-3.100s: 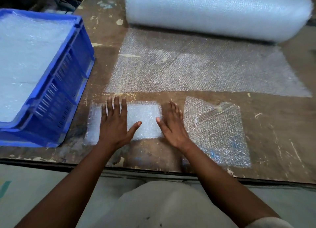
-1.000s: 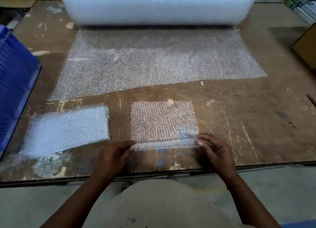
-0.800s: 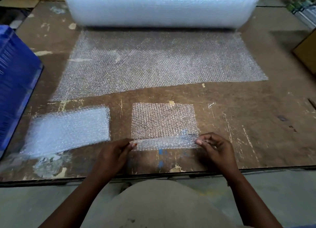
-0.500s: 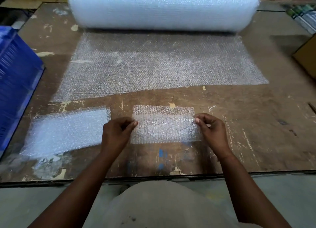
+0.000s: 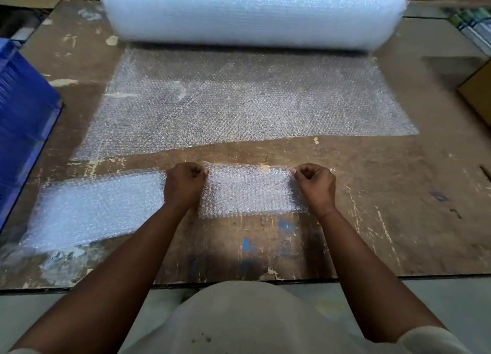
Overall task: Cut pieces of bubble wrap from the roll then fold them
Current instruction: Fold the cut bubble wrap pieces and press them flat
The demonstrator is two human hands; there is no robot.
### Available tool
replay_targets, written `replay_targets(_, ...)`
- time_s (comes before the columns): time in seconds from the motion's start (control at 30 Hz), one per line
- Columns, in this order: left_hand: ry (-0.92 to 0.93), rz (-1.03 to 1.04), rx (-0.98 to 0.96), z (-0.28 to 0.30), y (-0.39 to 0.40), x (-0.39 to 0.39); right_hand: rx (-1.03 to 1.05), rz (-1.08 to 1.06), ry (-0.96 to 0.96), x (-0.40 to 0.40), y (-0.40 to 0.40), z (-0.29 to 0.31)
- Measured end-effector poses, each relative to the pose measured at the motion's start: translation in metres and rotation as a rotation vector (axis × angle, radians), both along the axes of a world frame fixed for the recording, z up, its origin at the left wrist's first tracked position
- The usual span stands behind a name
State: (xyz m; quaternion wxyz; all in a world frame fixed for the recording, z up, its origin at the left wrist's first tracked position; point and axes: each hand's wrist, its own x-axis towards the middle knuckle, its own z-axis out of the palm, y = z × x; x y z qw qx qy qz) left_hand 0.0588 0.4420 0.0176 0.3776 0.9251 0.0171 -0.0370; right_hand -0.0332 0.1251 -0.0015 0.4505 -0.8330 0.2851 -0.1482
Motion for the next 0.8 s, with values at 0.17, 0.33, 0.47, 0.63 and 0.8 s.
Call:
replay_targets(0.17, -0.088, -0.058, 0.198, -0.010, 0.000, -0.003, -0.172, 0.080, 0.037, -0.001, -0.002, -0.005)
replay_targets(0.33, -0.402, -0.224, 0.298, -0.005, -0.020, -0.028, -0.470, 0.142, -0.077, -0.015, 0.023, 0.005)
replay_targets(0.47, -0.227, -0.515, 0.399, -0.019, -0.044, -0.049, -0.582, 0.478, 0.055, -0.022, 0.060, 0.001)
replay_targets(0.63, -0.154, -0.648, 0.573, -0.046, -0.046, -0.059, -0.699, 0.670, 0.242, -0.033, 0.075, -0.016)
replay_targets(0.8, -0.132, -0.530, 0.594, -0.040, -0.039, -0.052, -0.698, 0.557, 0.348, -0.029, 0.058, -0.010)
